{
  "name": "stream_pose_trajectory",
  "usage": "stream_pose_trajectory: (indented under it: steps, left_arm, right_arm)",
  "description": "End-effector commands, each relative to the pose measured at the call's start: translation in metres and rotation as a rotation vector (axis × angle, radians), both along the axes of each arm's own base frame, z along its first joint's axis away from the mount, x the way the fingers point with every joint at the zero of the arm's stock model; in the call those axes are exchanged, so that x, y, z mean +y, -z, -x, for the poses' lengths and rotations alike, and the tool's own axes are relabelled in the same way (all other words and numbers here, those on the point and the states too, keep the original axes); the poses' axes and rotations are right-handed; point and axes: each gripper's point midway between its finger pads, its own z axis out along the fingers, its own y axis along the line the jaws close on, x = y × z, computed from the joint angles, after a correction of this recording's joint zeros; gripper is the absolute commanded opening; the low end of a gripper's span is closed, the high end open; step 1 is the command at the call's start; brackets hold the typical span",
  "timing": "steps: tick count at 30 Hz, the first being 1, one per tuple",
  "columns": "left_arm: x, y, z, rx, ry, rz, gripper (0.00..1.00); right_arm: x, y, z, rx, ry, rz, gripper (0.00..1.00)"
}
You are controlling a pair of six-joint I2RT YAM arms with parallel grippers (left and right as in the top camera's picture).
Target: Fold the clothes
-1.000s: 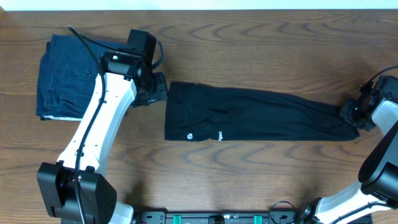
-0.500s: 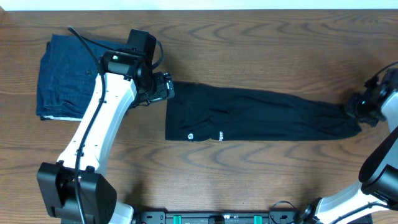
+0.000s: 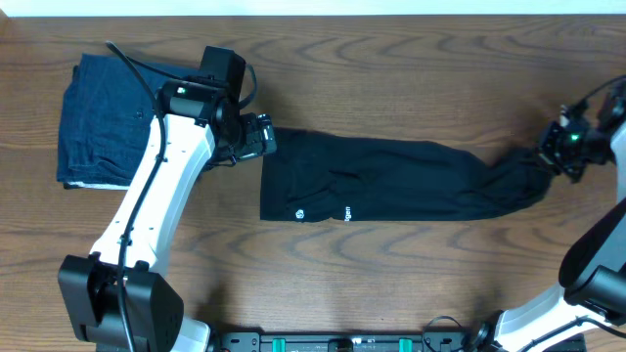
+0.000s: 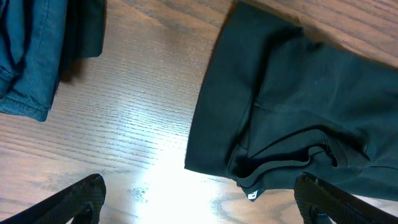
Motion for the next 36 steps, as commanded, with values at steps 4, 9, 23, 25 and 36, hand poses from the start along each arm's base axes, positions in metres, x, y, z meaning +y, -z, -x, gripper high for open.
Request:
stream_pose_trajectory:
  steps: [4, 9, 23, 25, 36]
  left_arm:
    - [0.004, 0.005, 0.002, 0.016, -0.004, -0.012, 0.98]
    - [0.004, 0.005, 0.002, 0.016, -0.004, -0.012, 0.98]
    - [0.004, 0.005, 0.002, 0.016, -0.004, -0.012, 0.98]
    - [0.004, 0.005, 0.002, 0.016, -0.004, -0.012, 0.98]
    - [0.004, 0.005, 0.002, 0.016, -0.004, -0.012, 0.98]
  right_arm:
    - [0.076, -0.02, -0.019, -0.056, -0.116, -0.16, 0.01]
    - [0.121, -0.018, -0.025, -0.054, -0.209, -0.144, 0.01]
    - [0.196, 0.0, -0.032, -0.07, -0.352, 0.129, 0.01]
    - [0.199, 0.001, -0.031, -0.068, -0.353, 0.156, 0.01]
    - [0.232, 0.005, -0.038, -0.143, -0.389, 0.166, 0.01]
